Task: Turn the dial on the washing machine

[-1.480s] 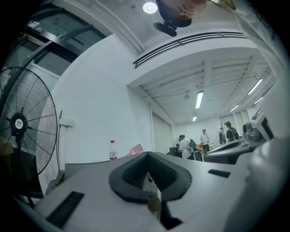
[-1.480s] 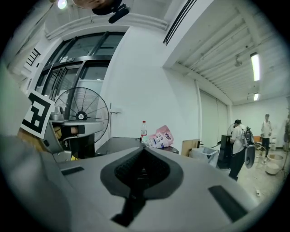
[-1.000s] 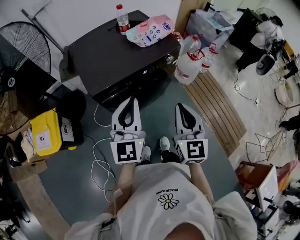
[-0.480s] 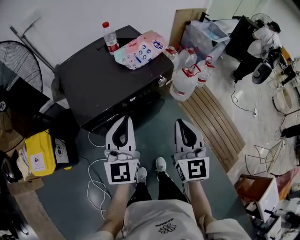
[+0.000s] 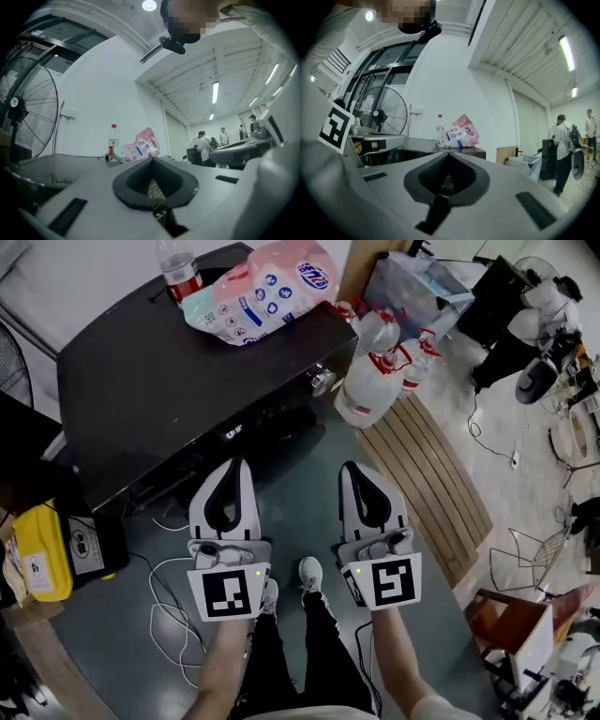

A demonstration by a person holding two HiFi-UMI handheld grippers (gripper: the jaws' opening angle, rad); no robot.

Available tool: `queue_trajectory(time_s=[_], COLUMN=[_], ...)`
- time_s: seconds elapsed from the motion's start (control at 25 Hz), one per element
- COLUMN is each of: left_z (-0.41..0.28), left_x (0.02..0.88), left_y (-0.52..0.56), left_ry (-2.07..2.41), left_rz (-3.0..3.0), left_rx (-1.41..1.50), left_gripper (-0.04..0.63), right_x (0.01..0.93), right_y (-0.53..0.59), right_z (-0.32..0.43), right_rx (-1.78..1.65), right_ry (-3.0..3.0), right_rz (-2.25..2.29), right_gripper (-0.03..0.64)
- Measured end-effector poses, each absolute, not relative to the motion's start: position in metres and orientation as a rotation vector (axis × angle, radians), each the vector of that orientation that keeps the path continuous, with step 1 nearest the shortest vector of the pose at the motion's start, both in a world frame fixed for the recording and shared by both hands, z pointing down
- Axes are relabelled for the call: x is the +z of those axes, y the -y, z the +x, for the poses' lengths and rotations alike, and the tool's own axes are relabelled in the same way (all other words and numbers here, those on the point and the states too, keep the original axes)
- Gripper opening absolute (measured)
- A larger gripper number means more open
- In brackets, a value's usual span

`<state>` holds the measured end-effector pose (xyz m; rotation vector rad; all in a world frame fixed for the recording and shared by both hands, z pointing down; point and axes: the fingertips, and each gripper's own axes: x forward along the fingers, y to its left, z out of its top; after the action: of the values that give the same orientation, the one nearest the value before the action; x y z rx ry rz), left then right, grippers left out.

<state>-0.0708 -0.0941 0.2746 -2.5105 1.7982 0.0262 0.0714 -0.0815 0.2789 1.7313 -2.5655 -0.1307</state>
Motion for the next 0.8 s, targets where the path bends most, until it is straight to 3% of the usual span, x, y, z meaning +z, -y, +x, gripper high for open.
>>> queue_trajectory(time_s=[0.36,0.8], left_z=[-0.064,-0.053], left_x=[0.341,0.347], left_y=[0.117,0.134], left_ry=[-1.839,-1.812], left_rz=[-2.501,-2.522], left_rx=[0.01,-0.029], left_gripper=[-0.001,0.0], right_x=[0.348,0.35], right_y=[0.106,0.137], right_z=[0.069,0.072], right_rx=[-0.119,-0.115], right_ry=[2.585,2.598], right_rz=[1.667,1.627], right_gripper=[0.005,0.005])
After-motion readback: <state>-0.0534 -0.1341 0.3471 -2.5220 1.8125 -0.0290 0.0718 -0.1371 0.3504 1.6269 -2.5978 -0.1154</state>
